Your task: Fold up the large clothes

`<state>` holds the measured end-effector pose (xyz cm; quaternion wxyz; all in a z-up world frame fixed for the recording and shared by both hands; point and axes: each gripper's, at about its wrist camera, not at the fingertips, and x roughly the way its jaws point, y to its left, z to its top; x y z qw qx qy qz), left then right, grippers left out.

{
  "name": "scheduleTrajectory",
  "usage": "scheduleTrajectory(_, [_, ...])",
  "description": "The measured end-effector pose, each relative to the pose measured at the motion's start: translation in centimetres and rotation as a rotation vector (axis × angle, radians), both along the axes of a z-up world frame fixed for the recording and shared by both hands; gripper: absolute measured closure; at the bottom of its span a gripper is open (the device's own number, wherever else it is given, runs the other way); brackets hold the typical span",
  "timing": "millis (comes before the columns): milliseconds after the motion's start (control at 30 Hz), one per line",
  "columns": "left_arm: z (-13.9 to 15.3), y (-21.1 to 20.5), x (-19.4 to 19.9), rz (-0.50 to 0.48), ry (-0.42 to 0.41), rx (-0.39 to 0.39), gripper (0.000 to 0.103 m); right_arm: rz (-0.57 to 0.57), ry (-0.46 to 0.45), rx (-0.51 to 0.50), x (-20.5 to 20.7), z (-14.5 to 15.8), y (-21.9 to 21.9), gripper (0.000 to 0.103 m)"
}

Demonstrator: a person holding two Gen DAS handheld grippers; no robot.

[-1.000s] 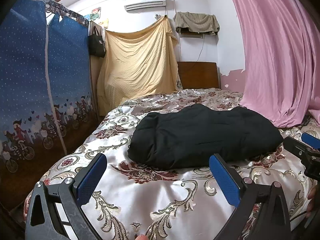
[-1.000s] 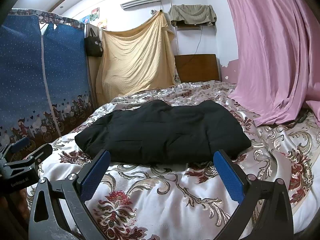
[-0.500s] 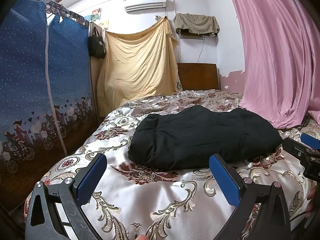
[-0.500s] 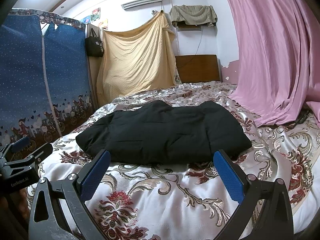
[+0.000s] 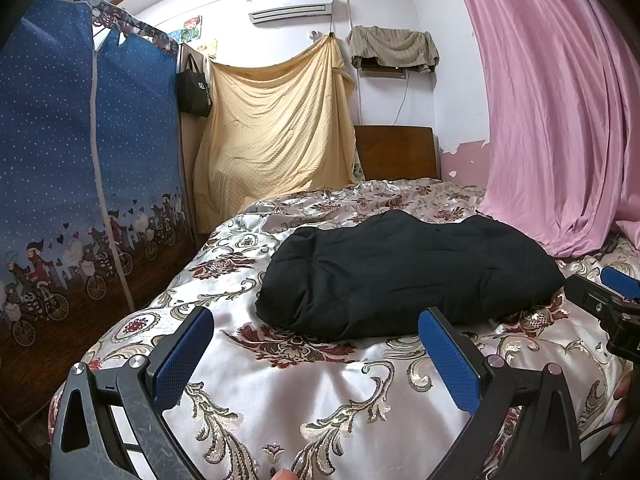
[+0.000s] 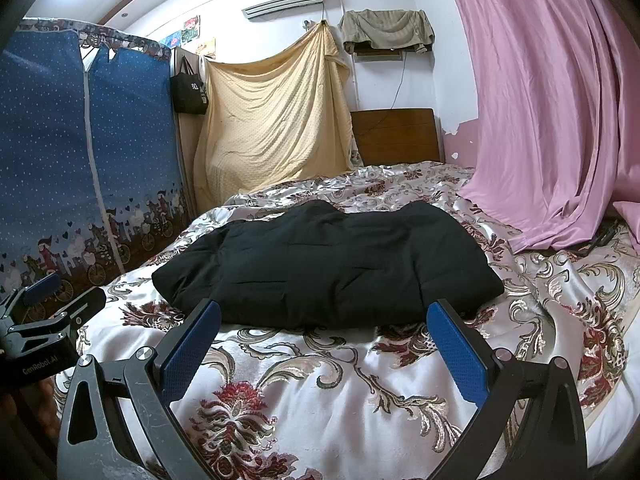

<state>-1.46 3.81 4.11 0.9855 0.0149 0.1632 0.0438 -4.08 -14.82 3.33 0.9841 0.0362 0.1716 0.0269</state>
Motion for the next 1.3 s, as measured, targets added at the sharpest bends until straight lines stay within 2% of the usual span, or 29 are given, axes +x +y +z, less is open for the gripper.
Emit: scheduleTrajectory(1300, [0.05,-0.09,-0.05,0.001,-0.003,0.0,0.0,0.001,0.003,0.003,-0.22,0.05,0.26,0.001])
